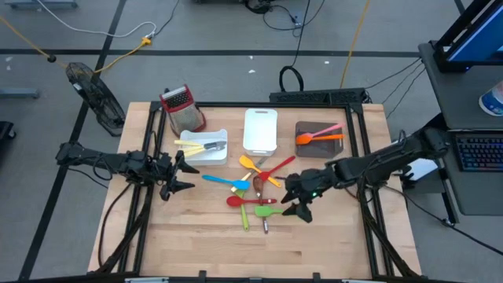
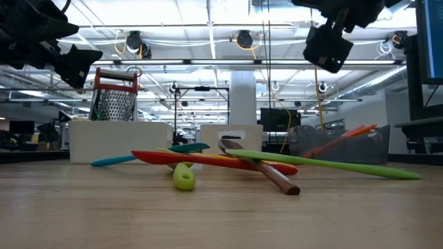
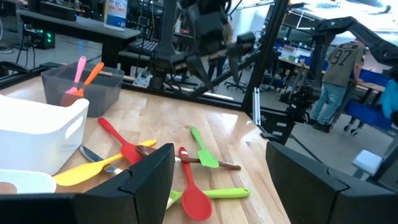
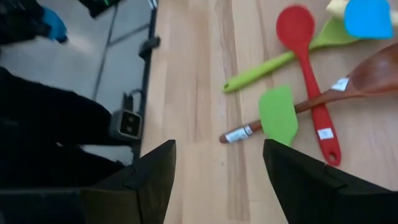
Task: Pick & Place Kitchen Items
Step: Put the green spatula into the black bin
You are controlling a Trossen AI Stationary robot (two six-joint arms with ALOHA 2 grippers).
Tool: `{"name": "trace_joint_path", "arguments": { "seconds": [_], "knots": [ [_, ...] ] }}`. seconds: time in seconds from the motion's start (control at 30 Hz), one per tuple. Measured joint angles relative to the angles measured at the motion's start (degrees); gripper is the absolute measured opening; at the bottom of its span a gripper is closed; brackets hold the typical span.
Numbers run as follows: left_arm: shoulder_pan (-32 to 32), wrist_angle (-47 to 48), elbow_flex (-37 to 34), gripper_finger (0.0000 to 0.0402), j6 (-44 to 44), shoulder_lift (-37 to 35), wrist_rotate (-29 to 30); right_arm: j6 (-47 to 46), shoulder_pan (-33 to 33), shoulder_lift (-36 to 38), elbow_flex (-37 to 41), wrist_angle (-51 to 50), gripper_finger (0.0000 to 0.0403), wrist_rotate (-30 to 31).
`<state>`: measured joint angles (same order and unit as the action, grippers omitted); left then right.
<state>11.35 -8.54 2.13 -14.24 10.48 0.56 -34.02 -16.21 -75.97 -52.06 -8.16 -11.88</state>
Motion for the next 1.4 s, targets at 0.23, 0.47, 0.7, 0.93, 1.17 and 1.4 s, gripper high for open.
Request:
{"name": "trace_joint_path", "arguments": {
  "seconds": [0.23,0.47,0.7,0.93,1.17,1.4],
  "knots": [
    [-0.02,-0.03,0.00,0.0257,-0.05,0.00,0.02,1.62,-0.41,-6.98,-0.50,-2.67,0.0238,1.29],
    [-0.02,0.11,0.00,0.0257,-0.19,0.00,0.02,5.52,-0.42,-12.82,-0.48,-6.92,0.0238,1.36],
    [-0.02,0.24,0.00,0.0257,-0.20,0.00,0.02,10.05,-0.81,-17.36,-0.99,-6.82,0.0238,6.10],
    [-0.02,0.29,0.00,0.0257,0.03,0.00,0.02,13.90,-0.85,-21.76,-3.34,-6.68,0.0238,6.02],
    [-0.02,0.26,0.00,0.0257,-0.02,0.00,0.02,16.37,-1.32,-25.94,-5.07,-6.64,0.0238,6.55],
    [0.00,0.26,0.00,0.0258,-0.02,0.00,0.02,17.20,-2.02,-26.83,-5.05,-6.68,0.0238,10.37]
  ]
}}
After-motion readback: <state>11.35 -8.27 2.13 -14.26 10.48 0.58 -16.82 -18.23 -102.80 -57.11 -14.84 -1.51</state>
